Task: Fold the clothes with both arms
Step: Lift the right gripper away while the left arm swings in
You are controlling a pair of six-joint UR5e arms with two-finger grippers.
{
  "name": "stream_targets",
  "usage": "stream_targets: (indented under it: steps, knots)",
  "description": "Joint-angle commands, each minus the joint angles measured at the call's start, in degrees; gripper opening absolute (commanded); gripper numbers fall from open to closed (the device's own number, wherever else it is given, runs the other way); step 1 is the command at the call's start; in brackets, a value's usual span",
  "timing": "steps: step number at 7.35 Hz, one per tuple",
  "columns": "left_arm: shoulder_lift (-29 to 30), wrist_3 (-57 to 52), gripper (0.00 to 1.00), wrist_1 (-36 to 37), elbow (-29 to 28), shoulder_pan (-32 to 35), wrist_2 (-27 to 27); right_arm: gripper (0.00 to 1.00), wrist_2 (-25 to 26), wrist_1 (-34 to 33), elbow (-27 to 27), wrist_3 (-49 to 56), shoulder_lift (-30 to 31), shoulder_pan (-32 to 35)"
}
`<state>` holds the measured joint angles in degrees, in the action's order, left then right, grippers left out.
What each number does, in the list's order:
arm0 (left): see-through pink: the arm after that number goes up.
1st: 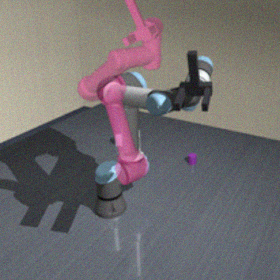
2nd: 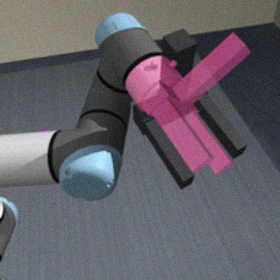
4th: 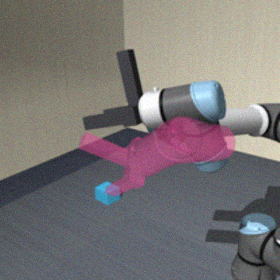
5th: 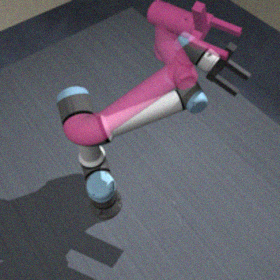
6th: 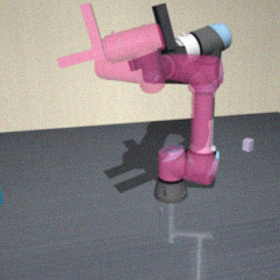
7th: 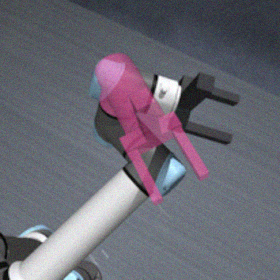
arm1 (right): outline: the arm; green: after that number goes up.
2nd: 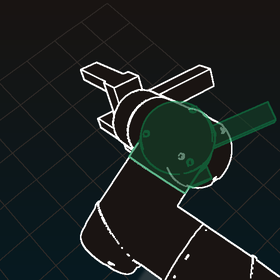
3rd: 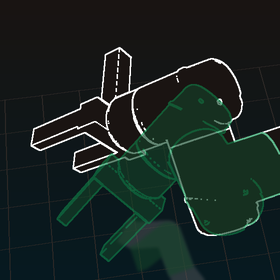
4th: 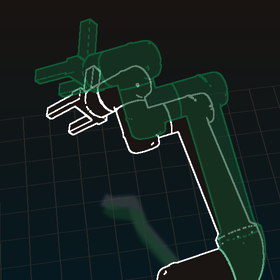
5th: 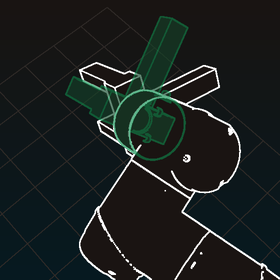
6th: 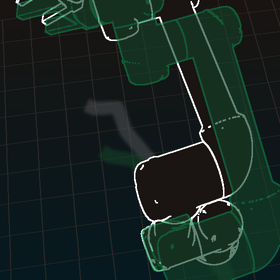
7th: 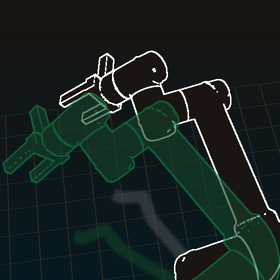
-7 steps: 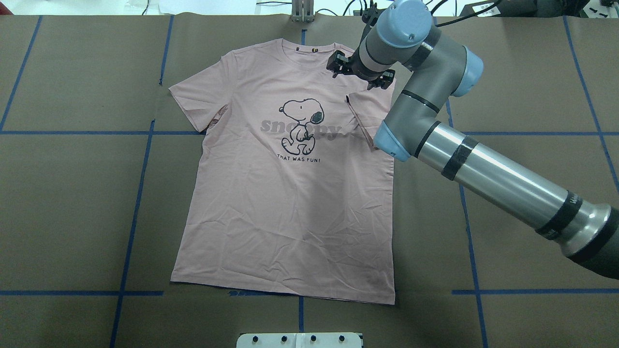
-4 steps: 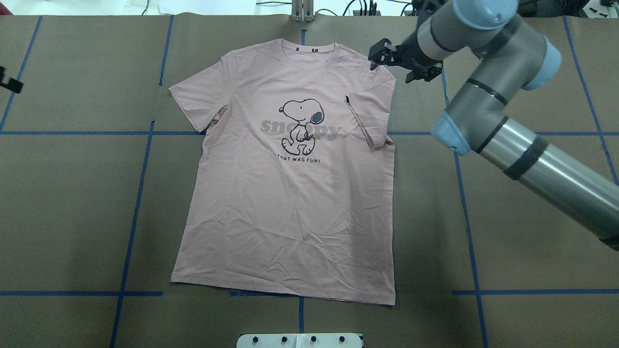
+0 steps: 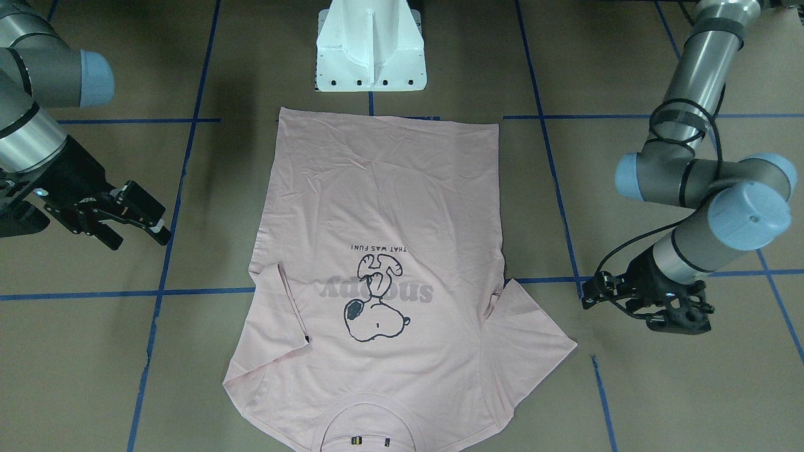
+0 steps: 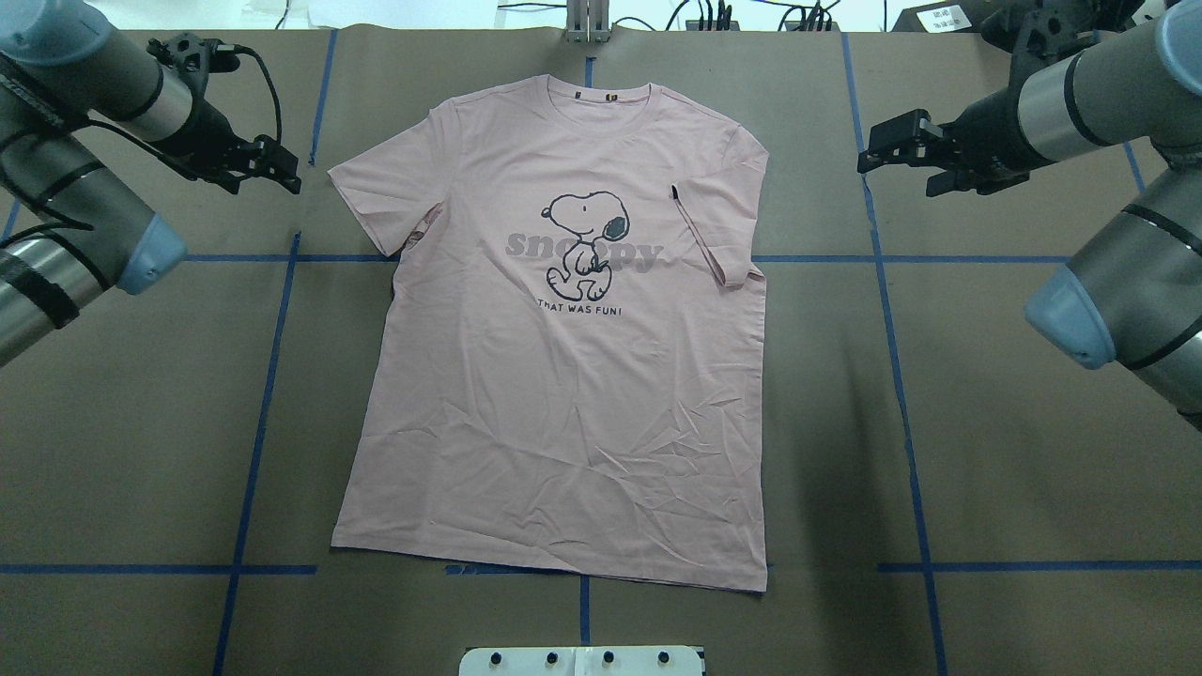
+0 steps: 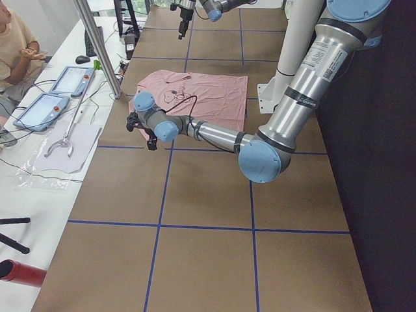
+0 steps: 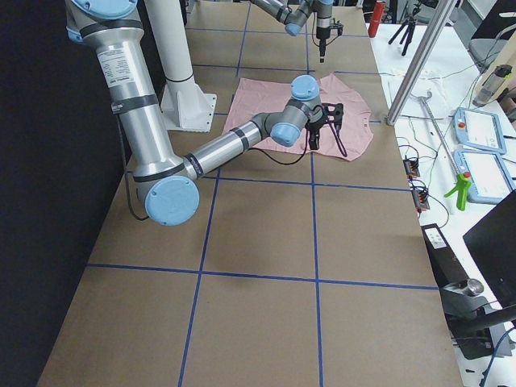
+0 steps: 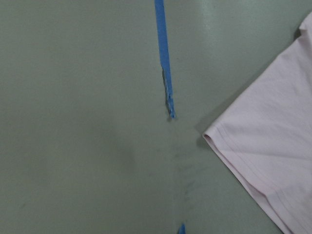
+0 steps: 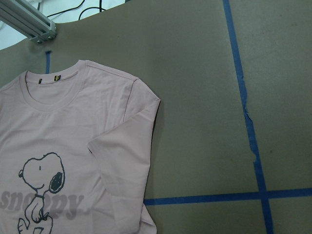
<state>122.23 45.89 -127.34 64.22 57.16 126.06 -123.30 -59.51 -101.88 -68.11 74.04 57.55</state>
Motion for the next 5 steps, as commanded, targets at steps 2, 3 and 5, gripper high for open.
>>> stream_targets:
  steps: [2, 3, 5]
  knots:
    - [3.2, 1.0, 0.75, -6.7, -7.0, -3.4, -5.4, 1.00, 0.2, 0.0, -1.6, -0.1, 1.6, -0.1]
    - [3.8, 1.0, 0.70, -6.8, -7.1, -3.6, -5.5, 1.00, 0.2, 0.0, -1.6, -0.1, 1.7, 0.0]
    - [4.9, 1.0, 0.63, -6.9, -7.1, -3.6, -5.4, 1.00, 0.6, 0.0, -1.6, -0.1, 1.7, 0.0]
